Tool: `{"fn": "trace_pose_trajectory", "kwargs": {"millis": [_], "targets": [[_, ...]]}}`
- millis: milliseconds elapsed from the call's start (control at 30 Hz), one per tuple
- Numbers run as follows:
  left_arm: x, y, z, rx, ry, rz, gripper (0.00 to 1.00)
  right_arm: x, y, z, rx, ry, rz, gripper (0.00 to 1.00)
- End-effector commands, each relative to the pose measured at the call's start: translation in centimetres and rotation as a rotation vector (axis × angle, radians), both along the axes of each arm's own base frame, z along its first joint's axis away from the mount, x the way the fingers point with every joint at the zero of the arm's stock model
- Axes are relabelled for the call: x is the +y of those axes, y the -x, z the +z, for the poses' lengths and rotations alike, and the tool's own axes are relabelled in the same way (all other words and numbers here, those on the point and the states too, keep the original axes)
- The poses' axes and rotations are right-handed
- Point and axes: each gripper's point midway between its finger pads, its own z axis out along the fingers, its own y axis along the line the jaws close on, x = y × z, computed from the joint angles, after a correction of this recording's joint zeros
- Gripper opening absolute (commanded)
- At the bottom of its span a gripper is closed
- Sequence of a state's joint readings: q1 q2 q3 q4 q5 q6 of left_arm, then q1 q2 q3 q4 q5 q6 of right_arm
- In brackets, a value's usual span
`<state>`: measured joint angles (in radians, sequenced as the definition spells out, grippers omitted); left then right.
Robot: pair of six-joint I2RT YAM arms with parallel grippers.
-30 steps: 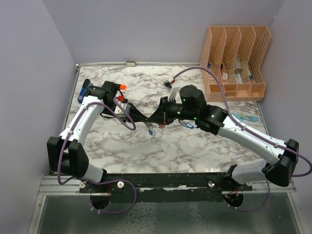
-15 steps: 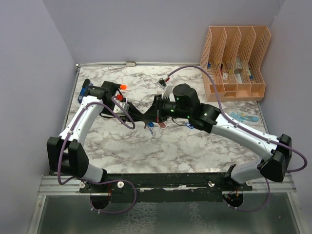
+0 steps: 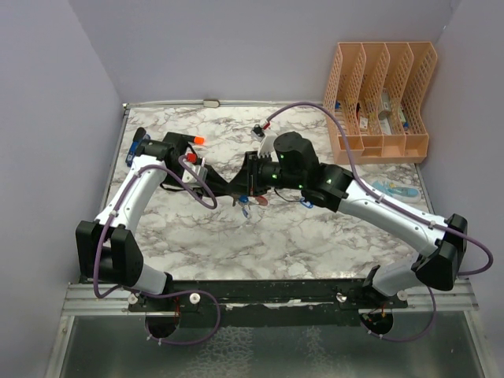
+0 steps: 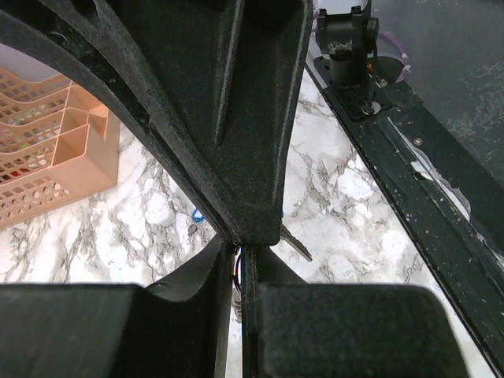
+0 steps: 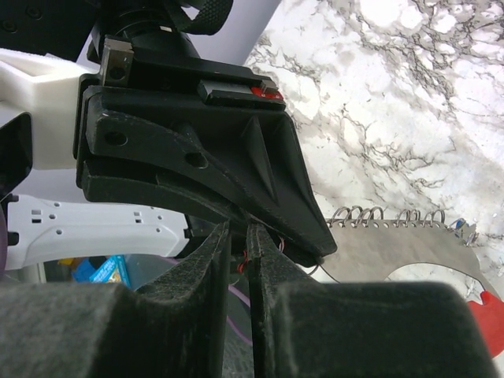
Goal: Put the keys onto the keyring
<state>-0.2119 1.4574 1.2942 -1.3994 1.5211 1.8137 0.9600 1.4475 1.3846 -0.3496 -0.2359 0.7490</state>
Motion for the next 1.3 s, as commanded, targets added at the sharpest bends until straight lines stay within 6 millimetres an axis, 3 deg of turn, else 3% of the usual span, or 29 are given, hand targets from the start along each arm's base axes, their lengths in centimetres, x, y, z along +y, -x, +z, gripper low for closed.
{"fn": "trace_pose_trajectory", "kwargs": {"millis": [0,467,800,933,1100,1267], "targets": [[-1.2,0.3,3.7,-0.017,0.166,-0.025,0.0,0.3,0.5,4.9,-0.063,-0.116,-0.008,0.16],[-1.9,0.4,4.9,-0.063,0.179,-0.057,0.0,-2.1,0.5,5.6,-0.061,-0.049,-0.079,0.22],[-2.0,0.0,4.4,-0.057,0.177,-0.055,0.0,-3.3,0.3,3.5,-0.049,0.078,-0.104,0.21],[-2.1,-0.2,4.4,-0.055,0.177,-0.054,0.0,-5.5,-0.9,3.8,-0.166,0.12,-0.178,0.21],[-2.1,0.0,4.5,-0.048,0.175,-0.059,0.0,-8.3,-3.4,2.0,-0.378,0.259,-0.246,0.22],[-2.1,0.5,4.7,-0.039,0.174,-0.066,0.0,-7.6,-3.5,1.4,-0.541,0.296,-0.132,0.29]]}}
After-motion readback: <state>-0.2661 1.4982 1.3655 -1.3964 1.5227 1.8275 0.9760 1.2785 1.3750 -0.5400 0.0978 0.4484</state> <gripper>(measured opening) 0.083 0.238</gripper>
